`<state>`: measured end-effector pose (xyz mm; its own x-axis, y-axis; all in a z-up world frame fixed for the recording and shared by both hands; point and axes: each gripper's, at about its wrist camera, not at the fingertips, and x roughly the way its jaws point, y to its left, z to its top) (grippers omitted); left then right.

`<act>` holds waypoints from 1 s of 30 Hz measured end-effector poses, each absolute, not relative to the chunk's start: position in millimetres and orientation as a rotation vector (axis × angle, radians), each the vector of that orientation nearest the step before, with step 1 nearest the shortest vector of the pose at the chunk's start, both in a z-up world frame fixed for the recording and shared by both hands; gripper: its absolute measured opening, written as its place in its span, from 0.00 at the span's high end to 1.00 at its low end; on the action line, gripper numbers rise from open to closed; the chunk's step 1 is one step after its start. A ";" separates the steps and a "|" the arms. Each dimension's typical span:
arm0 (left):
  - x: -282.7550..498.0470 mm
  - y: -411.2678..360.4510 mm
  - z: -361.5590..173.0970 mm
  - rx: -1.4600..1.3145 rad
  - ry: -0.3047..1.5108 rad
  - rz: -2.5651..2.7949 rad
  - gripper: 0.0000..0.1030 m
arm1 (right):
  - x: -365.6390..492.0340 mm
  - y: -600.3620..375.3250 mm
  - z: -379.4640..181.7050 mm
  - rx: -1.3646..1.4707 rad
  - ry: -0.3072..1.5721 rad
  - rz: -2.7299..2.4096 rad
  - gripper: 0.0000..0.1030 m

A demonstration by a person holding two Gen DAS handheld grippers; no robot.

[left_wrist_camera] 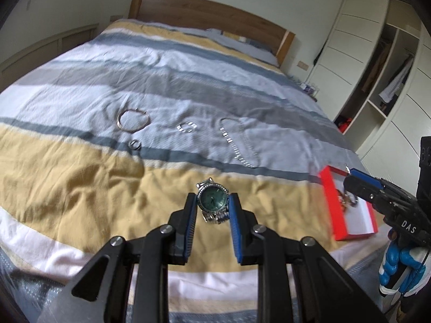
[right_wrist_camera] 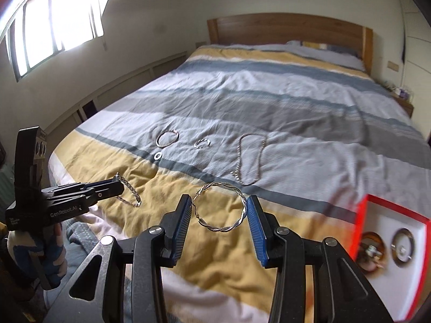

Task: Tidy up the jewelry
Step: 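Carry the watch and twisted silver hoop over the box with both grippers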

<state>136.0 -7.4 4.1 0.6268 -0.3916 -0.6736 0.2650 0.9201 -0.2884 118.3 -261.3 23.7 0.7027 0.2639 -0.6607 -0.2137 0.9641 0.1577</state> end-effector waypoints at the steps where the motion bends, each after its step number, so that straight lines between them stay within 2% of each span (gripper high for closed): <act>1: 132.5 -10.0 8.6 -0.164 0.803 -0.384 0.79 | 111.5 -265.3 28.0 0.072 0.736 0.258 0.60; 14: 92.7 -83.3 67.1 -0.065 0.728 -0.524 0.79 | 37.3 -335.8 59.4 0.129 0.634 0.128 0.60; 21: 85.6 -156.7 74.8 0.013 0.741 -0.656 0.79 | 18.3 -395.7 45.0 0.178 0.648 0.024 0.60; 30: 86.2 -271.1 57.8 0.102 0.788 -0.845 0.79 | 15.1 -473.8 5.9 0.226 0.720 -0.098 0.59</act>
